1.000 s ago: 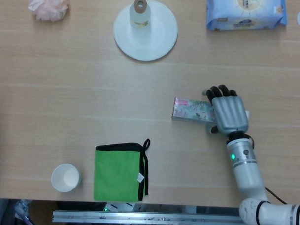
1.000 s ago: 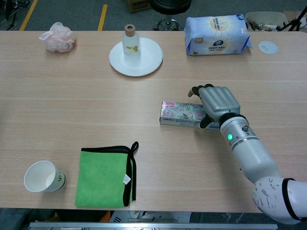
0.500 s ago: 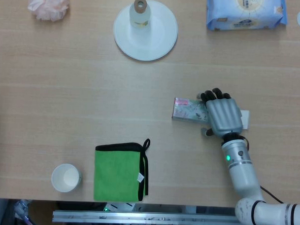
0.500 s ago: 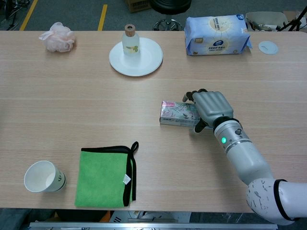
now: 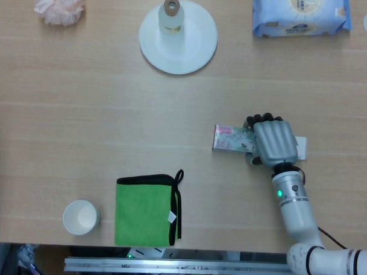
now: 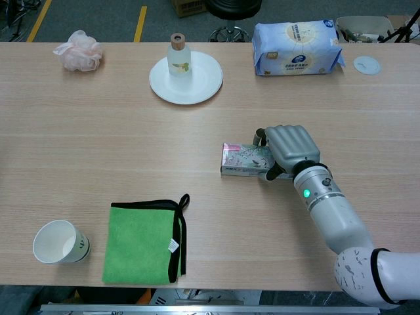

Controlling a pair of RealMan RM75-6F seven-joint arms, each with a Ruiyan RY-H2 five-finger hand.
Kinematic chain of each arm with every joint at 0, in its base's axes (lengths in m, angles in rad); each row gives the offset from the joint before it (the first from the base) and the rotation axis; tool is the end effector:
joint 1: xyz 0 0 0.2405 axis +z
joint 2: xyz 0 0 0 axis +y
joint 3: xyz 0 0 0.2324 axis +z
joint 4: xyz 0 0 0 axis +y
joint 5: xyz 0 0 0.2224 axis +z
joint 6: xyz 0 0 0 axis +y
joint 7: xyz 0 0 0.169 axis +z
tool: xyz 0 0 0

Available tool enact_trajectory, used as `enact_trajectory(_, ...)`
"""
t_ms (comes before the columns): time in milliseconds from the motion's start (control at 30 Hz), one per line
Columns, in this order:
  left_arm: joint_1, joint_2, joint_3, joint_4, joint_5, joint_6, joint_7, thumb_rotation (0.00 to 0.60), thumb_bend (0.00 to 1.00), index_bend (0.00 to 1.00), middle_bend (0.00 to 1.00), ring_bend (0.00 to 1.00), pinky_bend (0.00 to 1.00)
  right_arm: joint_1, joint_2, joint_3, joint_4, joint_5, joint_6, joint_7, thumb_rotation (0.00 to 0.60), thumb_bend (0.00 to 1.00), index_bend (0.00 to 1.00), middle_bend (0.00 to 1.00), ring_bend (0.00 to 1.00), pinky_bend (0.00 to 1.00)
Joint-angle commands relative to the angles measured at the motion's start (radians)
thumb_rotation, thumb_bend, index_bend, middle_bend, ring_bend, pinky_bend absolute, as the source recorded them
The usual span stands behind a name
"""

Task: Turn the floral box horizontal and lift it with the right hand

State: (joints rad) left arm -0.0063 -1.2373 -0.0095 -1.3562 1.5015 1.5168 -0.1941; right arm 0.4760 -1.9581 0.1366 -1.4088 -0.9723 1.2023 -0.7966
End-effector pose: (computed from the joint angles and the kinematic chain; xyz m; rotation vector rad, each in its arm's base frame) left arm -0.3486 0.1727 0.1266 -1.3101 -0.9927 -0.8868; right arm -0.1431 -0.2596 -0.1245 1.7048 -1.0585 0.6513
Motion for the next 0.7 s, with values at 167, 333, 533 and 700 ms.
enact_trajectory(167, 0.001, 0.0, 0.0, 0.002, -0.002, -0.001, -0.002, 0.6, 0.09, 0.14, 0.15, 0.21, 0.4, -0.003, -0.005, -0.008, 0.012, -0.008, 0.003, 0.014, 0.6, 0.18, 0.44, 0.44, 0.34, 0.45)
enact_trajectory(333, 0.001, 0.0, -0.001, 0.004, -0.002, -0.002, -0.003, 0.6, 0.09, 0.14, 0.15, 0.21, 0.4, -0.016, 0.0, -0.013, 0.013, -0.056, 0.019, 0.087, 0.6, 0.18, 0.46, 0.45, 0.36, 0.46)
enact_trajectory(533, -0.002, 0.0, -0.002, -0.002, 0.002, -0.002, 0.007, 0.6, 0.09, 0.14, 0.15, 0.21, 0.4, -0.032, 0.026, -0.005, -0.017, -0.134, 0.058, 0.185, 0.6, 0.19, 0.46, 0.45, 0.36, 0.47)
enact_trajectory(700, -0.005, 0.002, -0.003, -0.01, 0.004, -0.004, 0.019, 0.6, 0.09, 0.14, 0.15, 0.21, 0.4, -0.044, 0.055, 0.012, -0.048, -0.196, 0.089, 0.275, 0.6, 0.21, 0.46, 0.46, 0.36, 0.47)
